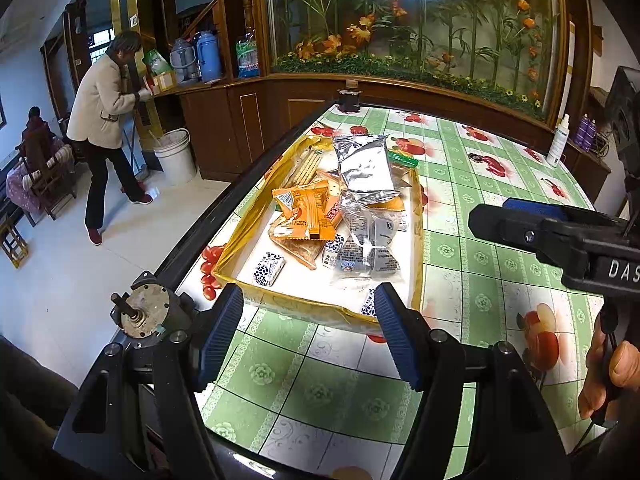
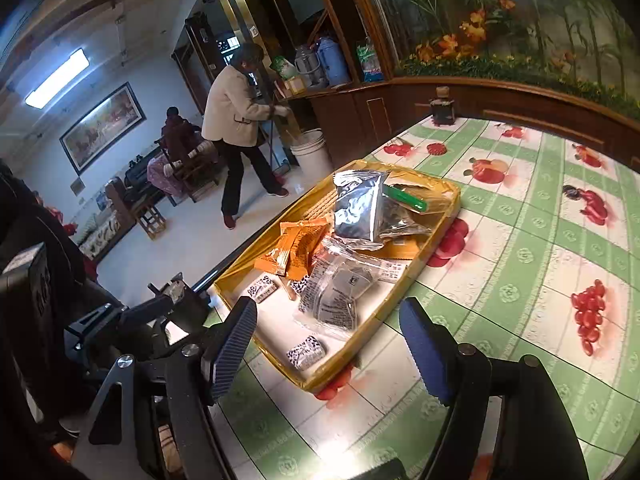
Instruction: Organize snacks
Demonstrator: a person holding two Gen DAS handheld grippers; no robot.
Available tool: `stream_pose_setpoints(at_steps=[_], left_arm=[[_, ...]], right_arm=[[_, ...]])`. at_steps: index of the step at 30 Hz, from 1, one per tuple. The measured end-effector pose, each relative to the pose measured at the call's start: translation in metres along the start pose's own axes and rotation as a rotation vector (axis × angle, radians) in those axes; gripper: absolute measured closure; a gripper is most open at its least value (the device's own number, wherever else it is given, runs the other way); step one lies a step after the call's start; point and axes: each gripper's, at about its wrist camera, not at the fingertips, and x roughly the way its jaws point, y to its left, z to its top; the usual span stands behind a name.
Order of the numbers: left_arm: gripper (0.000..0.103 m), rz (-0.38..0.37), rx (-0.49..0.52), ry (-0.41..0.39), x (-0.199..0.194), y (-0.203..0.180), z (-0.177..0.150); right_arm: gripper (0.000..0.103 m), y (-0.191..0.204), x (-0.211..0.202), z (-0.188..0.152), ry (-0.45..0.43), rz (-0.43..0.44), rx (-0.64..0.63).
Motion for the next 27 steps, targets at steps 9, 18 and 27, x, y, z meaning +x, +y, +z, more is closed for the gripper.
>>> stream_pose_setpoints(at_steps=[9, 18, 27], left_arm=[[0.035, -0.045, 0.008, -0.023, -0.021, -0.002, -0.005], [0.035, -0.098, 0.013, -0.058, -0.049, -0.003, -0.006], [0.035, -0.137, 0.023, -0.060, -0.058, -0.006, -0.009]], right_arm=[[0.023, 0.023, -0.020, -0.018, -0.005, -0.098, -0.100], [0.022, 0.037, -0.022, -0.033, 0.005, -0.136, -0.156], [0.020, 0.044, -0.018, -0.030, 0.027, -0.141, -0.214]])
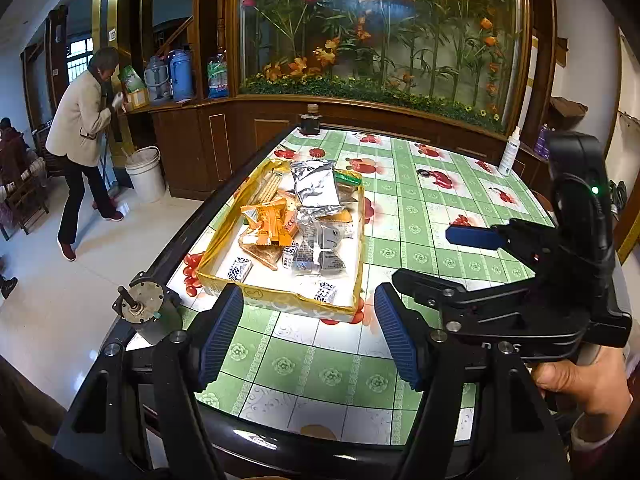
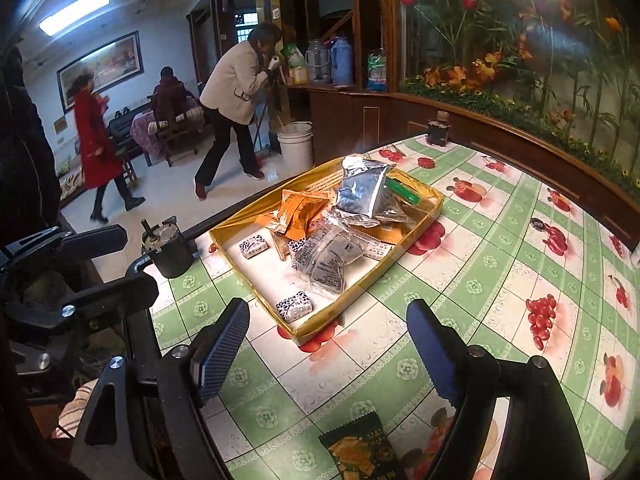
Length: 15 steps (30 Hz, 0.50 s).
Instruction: Organize snacks
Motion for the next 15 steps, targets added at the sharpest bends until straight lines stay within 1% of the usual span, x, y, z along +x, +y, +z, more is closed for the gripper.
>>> stream_pose_setpoints(at_steps=[3, 9, 15], left_arm=[[0.035, -0.028, -0.006, 0.029, 0.004, 0.000, -0.003], [0.035, -0.061, -0.009, 0.082, 0.017, -0.001, -0.006], [0.035, -0.070, -0.007, 0.098, 0.022, -0.004, -0.008]], right_arm=[[0.020, 0.002, 0.007, 0.001, 0.021, 0.006, -0.024], [0.020, 0.000, 0.025, -0.001, 0.067, 0.012, -0.028], [0.020, -0.005, 0.029, -0.002, 0.074, 0.007, -0.021]])
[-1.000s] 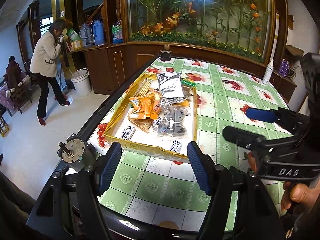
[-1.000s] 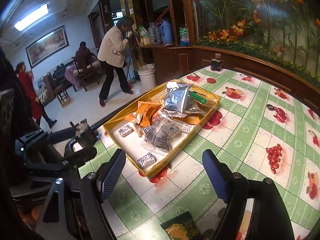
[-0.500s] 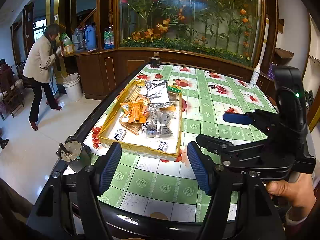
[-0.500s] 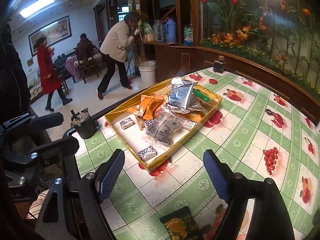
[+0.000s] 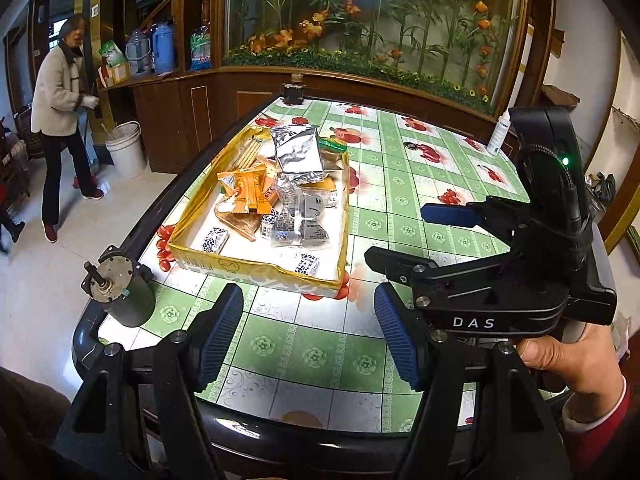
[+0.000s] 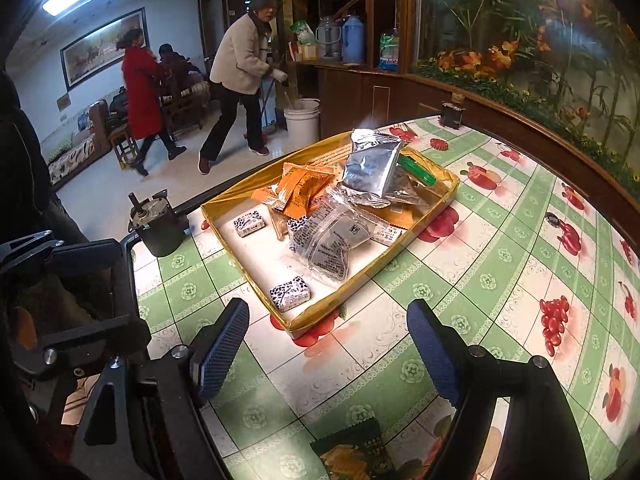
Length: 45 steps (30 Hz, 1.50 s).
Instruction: Organize snacks
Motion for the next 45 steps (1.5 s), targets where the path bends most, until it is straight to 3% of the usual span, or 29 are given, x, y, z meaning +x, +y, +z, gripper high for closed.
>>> stream_pose_setpoints(at_steps=[5, 14, 45], left_arm=[[0.035, -0.048, 0.009, 0.031, 0.007, -0.009, -0.002], [0.035, -0.057, 0.029, 0.034, 0.007, -0.018, -0.001], [0.036, -0.068, -0.046, 0.054, 0.011, 0.008, 0.006]], right_arm=[[0.020, -0.012, -0.004, -0.002, -0.005, -0.005, 0.023], [0.020, -0.036, -0.012, -0.004, -0.008, -0.040, 0.078], [0.020, -0.013, 0.005, 0.019, -0.001, -0.019, 0.019]])
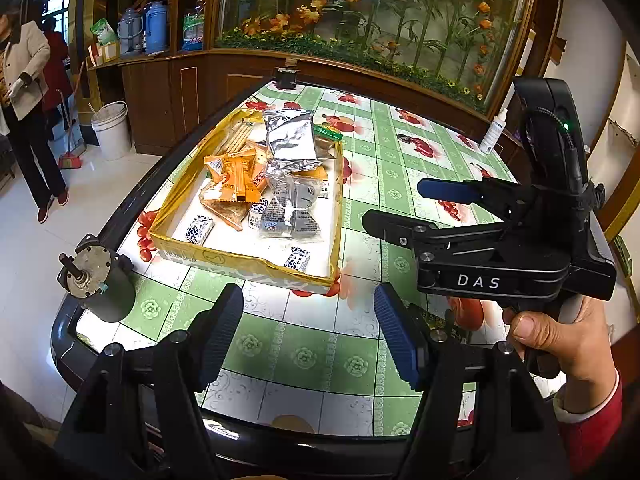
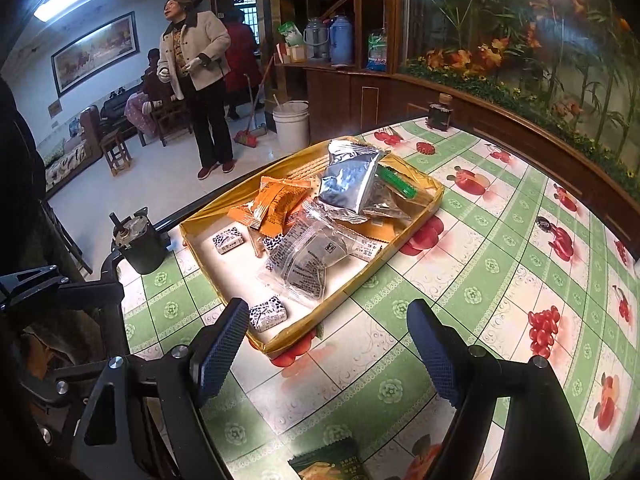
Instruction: Organize snacks
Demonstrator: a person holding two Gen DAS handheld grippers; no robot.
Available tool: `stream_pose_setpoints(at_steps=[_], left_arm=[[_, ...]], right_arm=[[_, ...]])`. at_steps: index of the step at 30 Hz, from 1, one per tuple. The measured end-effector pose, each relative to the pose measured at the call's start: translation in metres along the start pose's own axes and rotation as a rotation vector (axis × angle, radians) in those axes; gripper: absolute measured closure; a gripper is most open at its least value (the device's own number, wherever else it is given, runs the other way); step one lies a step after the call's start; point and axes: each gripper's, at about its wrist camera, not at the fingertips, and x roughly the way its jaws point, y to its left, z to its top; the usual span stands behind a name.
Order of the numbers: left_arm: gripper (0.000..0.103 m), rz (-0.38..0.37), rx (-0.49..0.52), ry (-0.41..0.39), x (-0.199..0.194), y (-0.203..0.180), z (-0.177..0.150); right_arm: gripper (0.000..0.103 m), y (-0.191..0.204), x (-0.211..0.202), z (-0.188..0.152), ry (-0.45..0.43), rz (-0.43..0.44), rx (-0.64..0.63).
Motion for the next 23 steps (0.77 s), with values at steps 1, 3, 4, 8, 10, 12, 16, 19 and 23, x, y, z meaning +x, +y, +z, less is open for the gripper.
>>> stream_pose_setpoints(at_steps=[1, 3, 4, 8, 10, 12, 16, 19, 23], left_arm=[[0.036, 0.001, 0.000, 0.000, 0.000, 0.000, 0.000], [0.036, 0.004, 0.001, -0.002, 0.000, 0.000, 0.001], [0.036, 0.005, 0.000, -0.003, -0.001, 0.001, 0.001], [0.036, 0.007, 0.000, -0.001, -0.001, 0.002, 0.001], [0.036, 0.009, 0.004, -0.002, -0.002, 0.002, 0.001], [0.036, 0.015, 0.005, -0.006, -0.003, 0.002, 0.002], [0.036, 0.028, 0.006, -0.010, -0.004, 0.003, 0.003], [0.036, 0.042, 0.008, -0.007, -0.002, 0.005, 0.004], [0.036, 0.056, 0.013, -0.013, -0.003, 0.005, 0.005]], right_arm=[[0.020, 0.000, 0.001, 0.001, 0.000, 0.001, -0.001], [0.020, 0.001, 0.001, 0.002, -0.001, 0.003, -0.004], [0.020, 0.002, 0.002, 0.002, -0.002, 0.003, -0.006], [0.020, 0.004, 0.003, 0.005, -0.002, 0.003, -0.014], [0.020, 0.006, 0.004, 0.005, -0.003, 0.007, -0.016], [0.020, 0.007, 0.004, 0.006, -0.003, 0.008, -0.019], [0.020, 0.009, 0.005, 0.007, -0.001, 0.010, -0.024], [0.020, 0.009, 0.006, 0.008, -0.001, 0.013, -0.026], [0.020, 0.011, 0.008, 0.012, 0.004, 0.016, -0.035]])
